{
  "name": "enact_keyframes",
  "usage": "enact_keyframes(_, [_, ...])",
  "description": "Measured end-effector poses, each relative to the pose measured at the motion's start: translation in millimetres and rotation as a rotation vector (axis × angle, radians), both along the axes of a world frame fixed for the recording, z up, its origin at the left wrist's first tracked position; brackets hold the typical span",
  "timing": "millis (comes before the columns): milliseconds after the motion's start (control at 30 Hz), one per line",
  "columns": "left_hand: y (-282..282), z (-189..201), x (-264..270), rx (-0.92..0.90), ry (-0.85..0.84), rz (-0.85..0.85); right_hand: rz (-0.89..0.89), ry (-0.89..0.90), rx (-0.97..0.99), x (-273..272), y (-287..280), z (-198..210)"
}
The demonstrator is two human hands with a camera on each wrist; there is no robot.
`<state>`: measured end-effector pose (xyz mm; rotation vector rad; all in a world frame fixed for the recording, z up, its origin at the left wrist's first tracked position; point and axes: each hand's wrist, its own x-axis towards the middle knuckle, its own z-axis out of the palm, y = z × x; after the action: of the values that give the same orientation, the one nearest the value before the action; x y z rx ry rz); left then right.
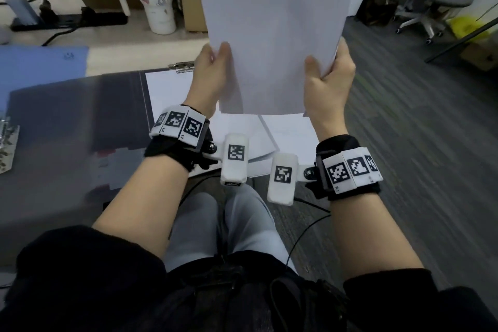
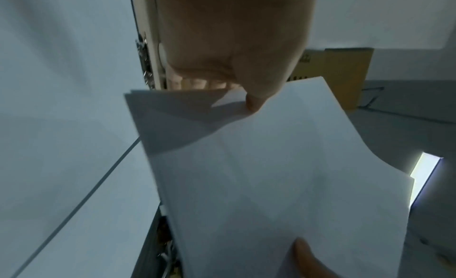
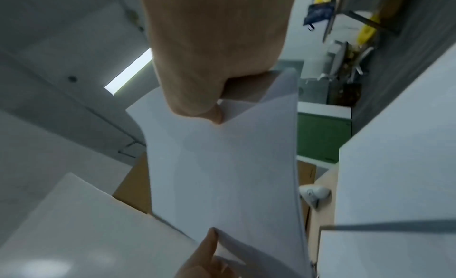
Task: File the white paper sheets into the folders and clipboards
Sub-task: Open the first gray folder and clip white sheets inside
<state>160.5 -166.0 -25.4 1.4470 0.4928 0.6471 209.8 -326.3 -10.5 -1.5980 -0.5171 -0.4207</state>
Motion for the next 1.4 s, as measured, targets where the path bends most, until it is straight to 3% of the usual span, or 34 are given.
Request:
enact_keyframes(167, [37, 15, -45, 0.156, -0.273, 0.101, 0.237, 0.155, 0.029, -7, 22, -5])
enact_keyframes(367, [53, -11, -87, -0.021, -0.165, 0.162, 0.480, 0.457, 0.080, -27, 46, -25])
enact_keyframes(500, [54, -16, -95, -0.106, -0.169, 0.191, 0.467, 0.459, 0.093, -38, 65, -24])
enact_keyframes(733, [87, -4, -129, 0.205, -0.226, 0.434, 0.503, 0.399, 0.098, -58, 104, -8])
enact_keyframes(933, [139, -25, -173, 0.283, -0.004, 0.550, 0.515, 0.381, 0.010, -83, 152, -18])
enact_keyframes(1167, [175, -60, -226, 0.318, 0.254, 0.533, 0.463, 0.578, -0.229, -105, 202, -56])
enact_keyframes(1400, [182, -76, -273, 0.222, 0.473, 0.682, 0.449, 0.677, -0.341, -127, 228, -80])
